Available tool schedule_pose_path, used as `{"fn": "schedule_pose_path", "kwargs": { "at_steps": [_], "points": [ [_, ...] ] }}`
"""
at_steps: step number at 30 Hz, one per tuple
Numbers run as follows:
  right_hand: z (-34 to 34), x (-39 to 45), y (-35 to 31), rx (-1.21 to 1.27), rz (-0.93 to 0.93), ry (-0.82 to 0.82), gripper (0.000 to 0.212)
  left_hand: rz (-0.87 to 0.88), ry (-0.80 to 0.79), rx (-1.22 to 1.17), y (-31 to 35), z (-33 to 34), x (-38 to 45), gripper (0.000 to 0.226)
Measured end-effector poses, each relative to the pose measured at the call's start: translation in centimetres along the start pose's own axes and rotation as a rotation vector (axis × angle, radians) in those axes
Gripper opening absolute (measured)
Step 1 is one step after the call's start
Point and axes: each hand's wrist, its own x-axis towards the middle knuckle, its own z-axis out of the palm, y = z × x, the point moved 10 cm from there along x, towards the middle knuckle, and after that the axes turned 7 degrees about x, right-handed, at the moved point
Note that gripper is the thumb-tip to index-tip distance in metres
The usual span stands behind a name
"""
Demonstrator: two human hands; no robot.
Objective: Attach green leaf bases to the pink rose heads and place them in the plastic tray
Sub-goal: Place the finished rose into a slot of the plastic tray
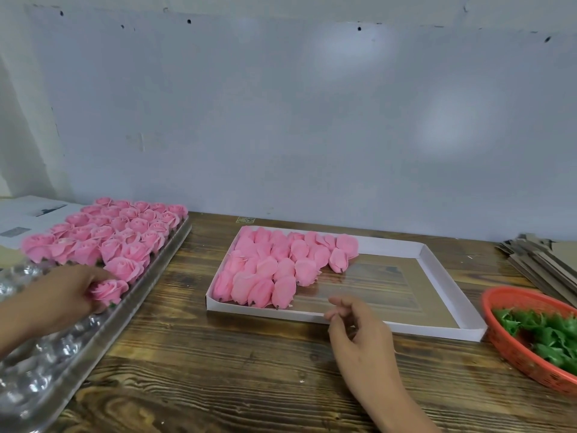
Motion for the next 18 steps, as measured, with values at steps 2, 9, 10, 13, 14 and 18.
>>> {"fn": "schedule_pose_path", "kwargs": {
  "at_steps": [2,9,10,13,14,18],
  "points": [
    [0.0,0.0,0.0,-0.001,0.002,0.001,0.041,0.025,-0.020,0.011,0.7,-0.2,0.0,0.059],
    [0.1,0.0,0.0,-0.008,0.006,-0.005,0.041,0.045,-0.057,-0.025,1.6,-0.4,-0.1,0.066],
    [0.1,0.0,0.0,-0.006,0.007,-0.005,0.041,0.029,-0.055,-0.026,1.8,-0.5,-0.2,0.065],
    [0.1,0.0,0.2,-0.001,0.014,0.000,0.041,-0.026,-0.094,-0.032,2.2,-0.4,-0.5,0.060],
    [0.1,0.0,0.3,0.001,0.015,0.003,0.041,-0.028,-0.106,0.016,2.5,-0.3,-0.6,0.058],
    [0.1,0.0,0.3,0.002,0.015,-0.001,0.040,0.014,-0.045,0.192,5.3,-2.6,-1.8,0.060]
  ]
}}
